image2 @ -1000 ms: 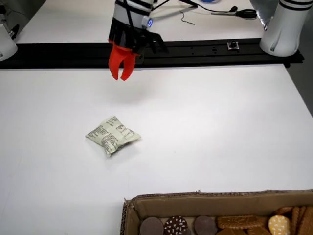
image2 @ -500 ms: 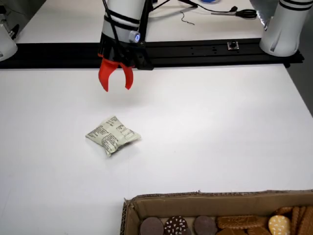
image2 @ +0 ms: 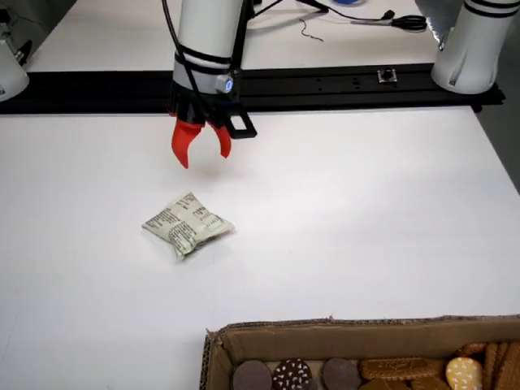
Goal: Grasp a snack and put it in the bin.
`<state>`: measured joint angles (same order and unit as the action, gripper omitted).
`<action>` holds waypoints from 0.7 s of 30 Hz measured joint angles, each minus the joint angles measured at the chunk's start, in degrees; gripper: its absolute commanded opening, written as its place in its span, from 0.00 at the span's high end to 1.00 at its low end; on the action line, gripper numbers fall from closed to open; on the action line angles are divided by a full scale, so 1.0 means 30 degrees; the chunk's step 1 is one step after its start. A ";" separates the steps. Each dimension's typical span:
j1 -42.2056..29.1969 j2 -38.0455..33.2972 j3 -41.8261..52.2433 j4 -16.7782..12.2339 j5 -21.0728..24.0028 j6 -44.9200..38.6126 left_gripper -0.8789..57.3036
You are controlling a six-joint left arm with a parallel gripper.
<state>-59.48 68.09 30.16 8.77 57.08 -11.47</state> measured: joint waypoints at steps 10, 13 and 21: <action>0.0121 0.1044 -0.1335 -0.0055 -0.0392 -0.0744 0.24; 0.0133 0.1786 -0.2538 -0.0189 -0.0416 -0.0746 0.24; 0.0084 0.3621 -0.4942 -0.0439 -0.0323 -0.0410 0.23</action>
<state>-59.22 78.96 15.33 7.45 56.11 -12.70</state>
